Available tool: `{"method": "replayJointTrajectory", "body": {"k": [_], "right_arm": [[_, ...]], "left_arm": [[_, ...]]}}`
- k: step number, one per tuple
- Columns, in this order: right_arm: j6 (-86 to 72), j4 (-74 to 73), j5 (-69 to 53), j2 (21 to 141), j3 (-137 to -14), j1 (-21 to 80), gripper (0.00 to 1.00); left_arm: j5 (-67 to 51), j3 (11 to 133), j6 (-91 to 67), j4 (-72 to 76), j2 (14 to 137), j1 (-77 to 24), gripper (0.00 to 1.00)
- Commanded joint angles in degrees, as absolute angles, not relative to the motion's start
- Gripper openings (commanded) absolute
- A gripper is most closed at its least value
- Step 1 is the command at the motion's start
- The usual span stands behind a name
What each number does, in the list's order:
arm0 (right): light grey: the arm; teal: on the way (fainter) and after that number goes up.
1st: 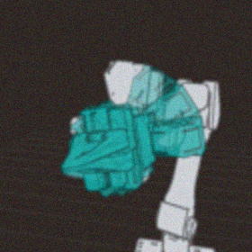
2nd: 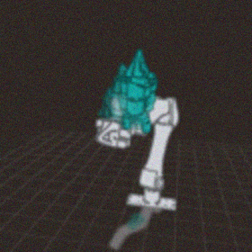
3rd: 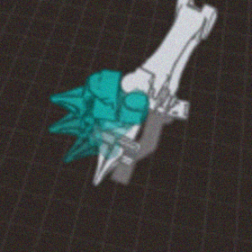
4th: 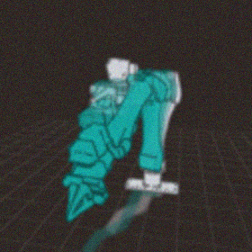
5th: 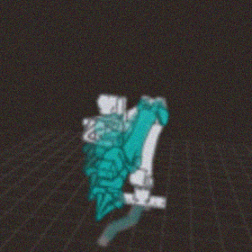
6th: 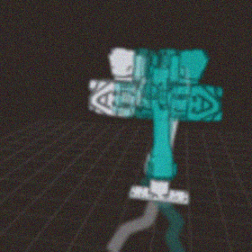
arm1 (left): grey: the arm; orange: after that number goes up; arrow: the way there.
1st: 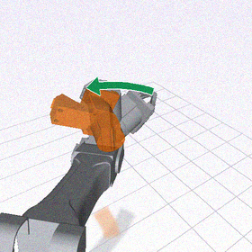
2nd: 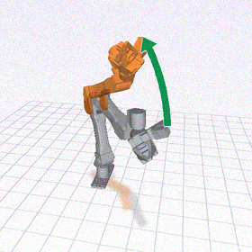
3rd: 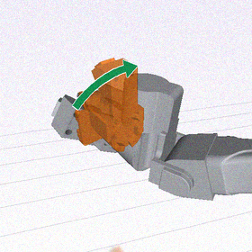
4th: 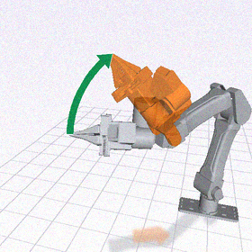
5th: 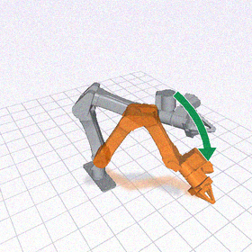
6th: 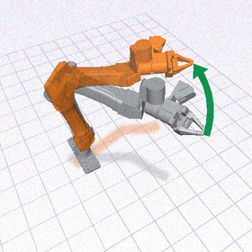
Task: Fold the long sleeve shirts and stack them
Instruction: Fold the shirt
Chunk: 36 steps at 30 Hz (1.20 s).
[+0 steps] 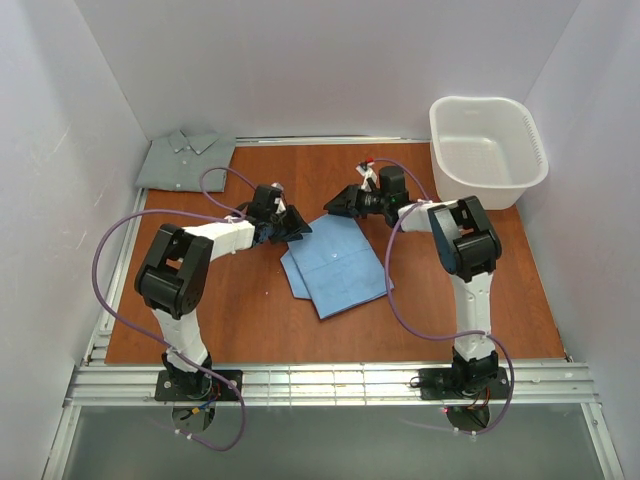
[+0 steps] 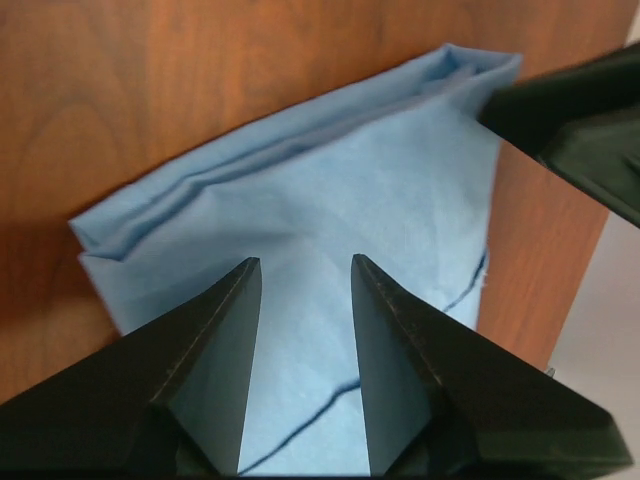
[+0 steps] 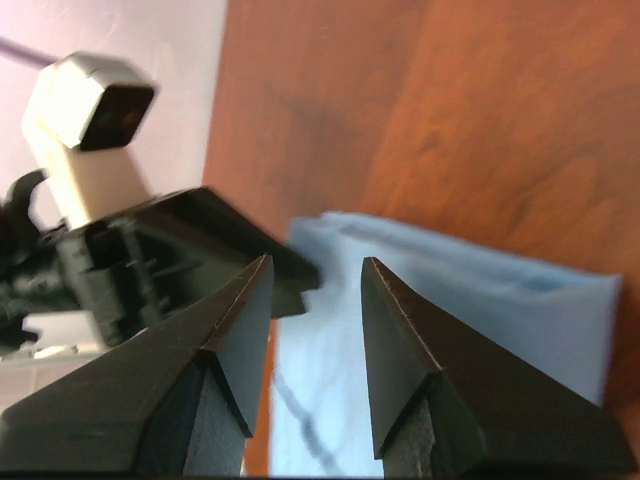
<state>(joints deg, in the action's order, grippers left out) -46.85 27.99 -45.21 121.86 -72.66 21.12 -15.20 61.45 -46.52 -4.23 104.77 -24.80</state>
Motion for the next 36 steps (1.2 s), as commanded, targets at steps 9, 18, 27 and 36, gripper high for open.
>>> {"method": "replayJointTrajectory", "body": {"k": [9, 18, 27, 36], "right_arm": [[-52.38, 40.34, -40.43, 133.16, -71.64, 18.81, 0.33], [-51.07, 41.22, -41.04, 127.01, -68.03, 14.5, 0.34], [-36.41, 22.48, -39.47, 105.22, -56.87, 13.36, 0.36], [-15.92, -10.01, -24.71, 87.2, -45.55, 13.71, 0.36]], "left_arm": [[-16.26, 51.17, -49.57, -0.36, 108.37, -21.27, 0.28], [-16.25, 52.63, -45.9, -3.58, 104.25, -18.98, 0.29], [-6.16, 65.92, -40.08, -20.98, 91.07, -23.55, 0.69], [-2.46, 54.42, -45.96, -25.93, 85.78, -33.22, 0.67]]}}
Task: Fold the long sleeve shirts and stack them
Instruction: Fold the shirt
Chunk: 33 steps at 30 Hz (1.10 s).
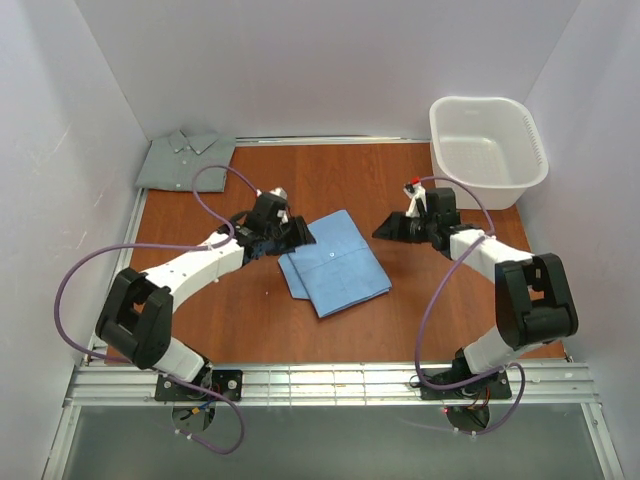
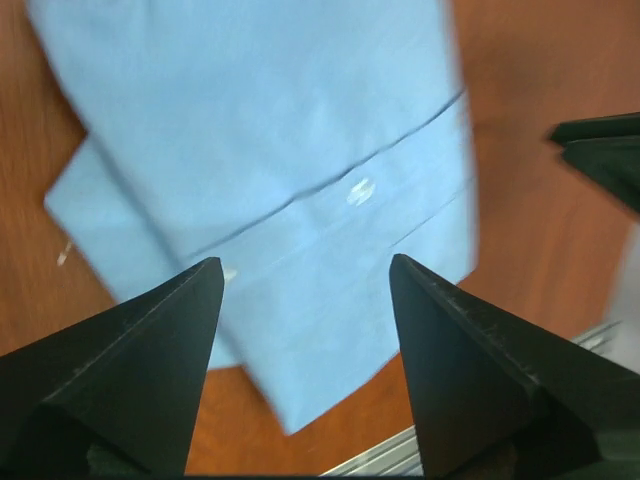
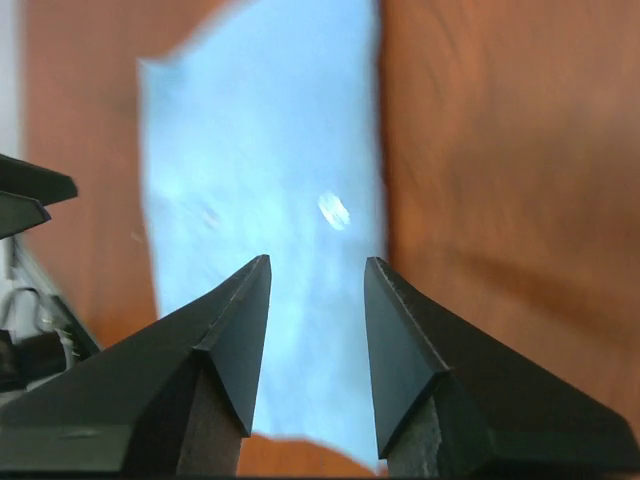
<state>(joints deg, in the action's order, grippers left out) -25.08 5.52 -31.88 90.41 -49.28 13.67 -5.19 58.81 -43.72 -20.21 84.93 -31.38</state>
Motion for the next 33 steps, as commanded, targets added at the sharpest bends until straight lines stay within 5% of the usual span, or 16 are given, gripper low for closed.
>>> {"method": "replayJointTrajectory", "body": {"k": [1, 9, 17, 27, 33], "right_arm": [[-15.3, -12.11, -23.39, 84.66, -44.48, 13.8, 0.35], [-12.22, -17.22, -22.06, 80.94, -38.41, 16.17, 0.23], [-14.59, -18.81, -21.36, 86.92, -42.09, 29.34, 0.16], [-23.37, -15.65, -25.31, 92.01, -50.7, 45.78, 0.15], [-22.42, -15.47, -20.5, 89.14, -55.28, 50.1, 0.31]], "left_arm": [[-2.2, 53.8, -46.66, -25.93, 86.65, -34.35, 0.63], [1.58, 54.66, -45.97, -25.31, 92.28, -35.33, 0.45], [6.05, 57.82, -41.32, -25.58, 99.21, -35.16, 0.33], [13.71, 81.02, -25.4, -26.63, 112.67, -28.93, 0.45], [13.01, 81.85, -27.68, -26.19, 106.37, -26.37, 0.62]]}}
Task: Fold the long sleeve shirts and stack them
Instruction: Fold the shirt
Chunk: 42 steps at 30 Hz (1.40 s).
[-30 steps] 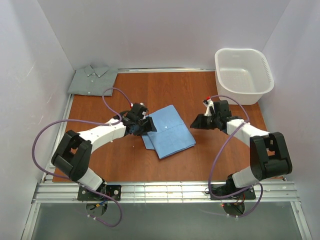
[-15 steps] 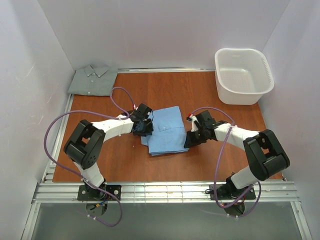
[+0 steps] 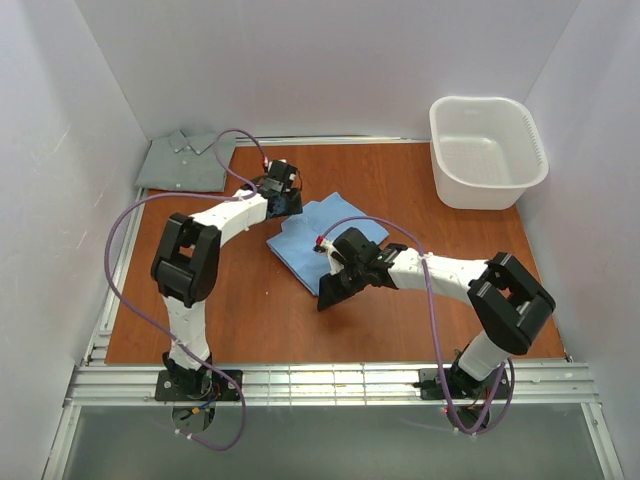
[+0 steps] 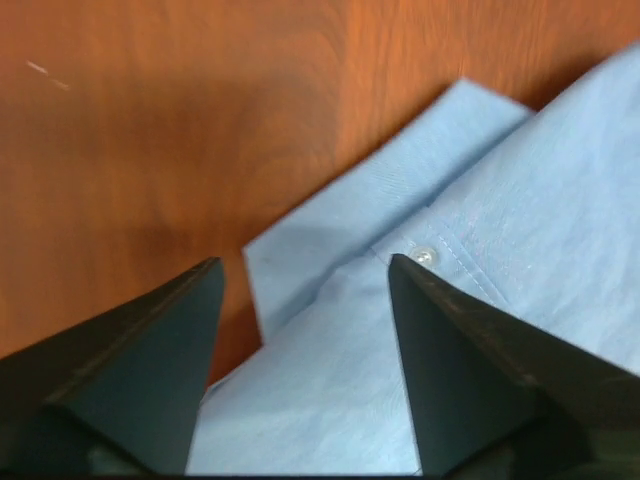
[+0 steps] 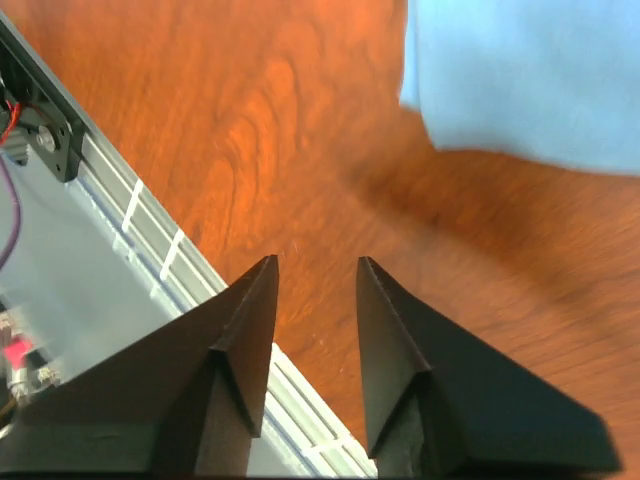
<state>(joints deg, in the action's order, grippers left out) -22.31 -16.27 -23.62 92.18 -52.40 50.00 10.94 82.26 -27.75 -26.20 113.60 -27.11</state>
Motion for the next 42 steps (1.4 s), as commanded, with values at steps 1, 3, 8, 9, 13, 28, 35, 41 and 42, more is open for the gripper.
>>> {"method": "replayJointTrajectory", "body": {"k": [1, 3, 8, 9, 13, 28, 35, 41, 42], "right_arm": [[-21.63, -15.73, -18.74, 88.16, -55.72, 50.1, 0.31], [-19.61, -16.08, -15.22, 85.79, -56.42, 49.14, 0.32], [-16.09, -16.17, -14.94, 85.95, -58.79, 44.66, 0.3], [-14.87, -16.17, -16.33, 86.74, -60.36, 44.13, 0.28], [-13.8, -16.0, -20.48, 91.66, -64.67, 44.38, 0.21], [-17.14, -16.51, -24.44, 103.72, -59.24, 45.61, 0.18], [-15.12, -20.73, -20.84, 96.6, -60.55, 43.87, 0.18], [-12.48, -23.2, -17.67, 90.18, -61.96, 34.39, 0.37], [-12.13, -23.12, -17.67, 89.22, -62.05, 33.41, 0.39]], "left_arm": [[12.4, 79.91, -28.73, -25.32, 102.17, -26.28, 0.66], [11.16, 73.96, -32.33, -24.79, 97.23, -26.28, 0.69], [5.55, 62.33, -38.05, -19.7, 85.8, -26.28, 0.63], [3.88, 60.66, -38.67, -17.95, 85.61, -26.28, 0.61], [3.69, 60.03, -39.11, -16.79, 88.59, -26.28, 0.49], [5.27, 54.06, -45.08, -12.83, 100.55, -25.23, 0.32], [5.8, 55.1, -43.51, -14.58, 96.97, -24.52, 0.42], [6.94, 57.22, -43.94, -21.51, 87.38, -25.92, 0.68], [7.12, 57.04, -45.69, -22.49, 86.49, -26.45, 0.7]]}}
